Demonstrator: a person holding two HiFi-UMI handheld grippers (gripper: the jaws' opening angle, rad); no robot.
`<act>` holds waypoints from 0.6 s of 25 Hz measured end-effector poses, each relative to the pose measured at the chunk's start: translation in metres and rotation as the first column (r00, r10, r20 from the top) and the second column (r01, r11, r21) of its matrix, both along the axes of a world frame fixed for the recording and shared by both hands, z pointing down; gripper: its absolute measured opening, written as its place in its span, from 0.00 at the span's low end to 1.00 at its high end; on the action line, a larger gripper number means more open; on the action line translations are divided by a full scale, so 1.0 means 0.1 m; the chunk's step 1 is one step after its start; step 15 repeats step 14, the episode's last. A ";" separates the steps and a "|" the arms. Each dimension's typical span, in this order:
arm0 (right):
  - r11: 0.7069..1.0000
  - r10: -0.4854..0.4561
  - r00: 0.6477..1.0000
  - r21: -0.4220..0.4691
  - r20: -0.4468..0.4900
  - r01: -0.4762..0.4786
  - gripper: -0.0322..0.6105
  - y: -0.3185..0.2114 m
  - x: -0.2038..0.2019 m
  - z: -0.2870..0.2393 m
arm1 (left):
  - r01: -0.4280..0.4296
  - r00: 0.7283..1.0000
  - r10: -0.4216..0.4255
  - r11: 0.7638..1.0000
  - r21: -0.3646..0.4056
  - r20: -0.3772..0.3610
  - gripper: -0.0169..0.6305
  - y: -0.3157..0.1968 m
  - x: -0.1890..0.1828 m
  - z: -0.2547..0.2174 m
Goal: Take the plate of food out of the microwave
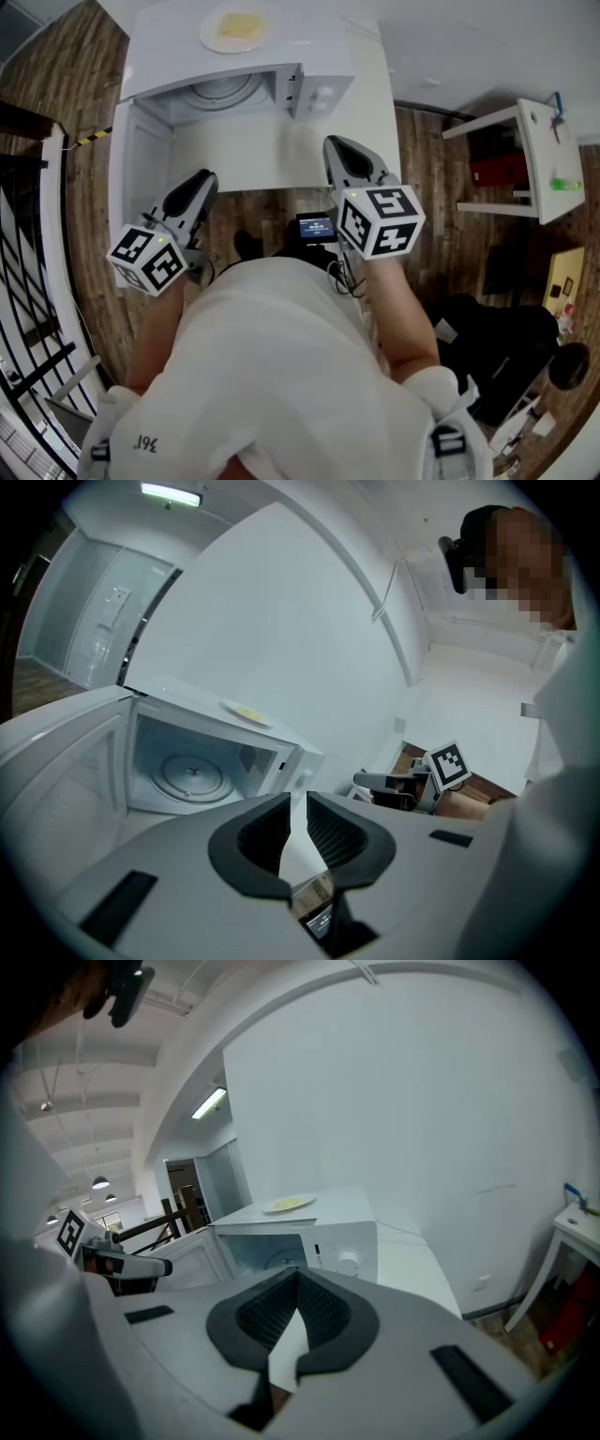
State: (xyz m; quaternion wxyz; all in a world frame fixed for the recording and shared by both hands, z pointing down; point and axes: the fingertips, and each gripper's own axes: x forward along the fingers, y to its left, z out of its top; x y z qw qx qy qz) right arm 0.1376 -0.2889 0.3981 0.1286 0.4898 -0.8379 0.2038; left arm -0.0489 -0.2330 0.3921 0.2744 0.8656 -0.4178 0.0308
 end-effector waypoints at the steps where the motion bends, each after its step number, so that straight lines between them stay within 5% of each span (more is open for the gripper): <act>1: 1.000 0.002 1.000 0.002 -0.003 -0.002 0.05 -0.01 0.01 -0.01 | -0.001 1.000 0.001 1.000 -0.001 -0.001 0.12 -0.01 0.00 0.00; 15: 1.000 -0.016 1.000 0.003 -0.022 0.016 0.05 -0.08 -0.05 0.01 | -0.019 1.000 0.019 1.000 -0.012 -0.004 0.12 -0.08 0.01 0.04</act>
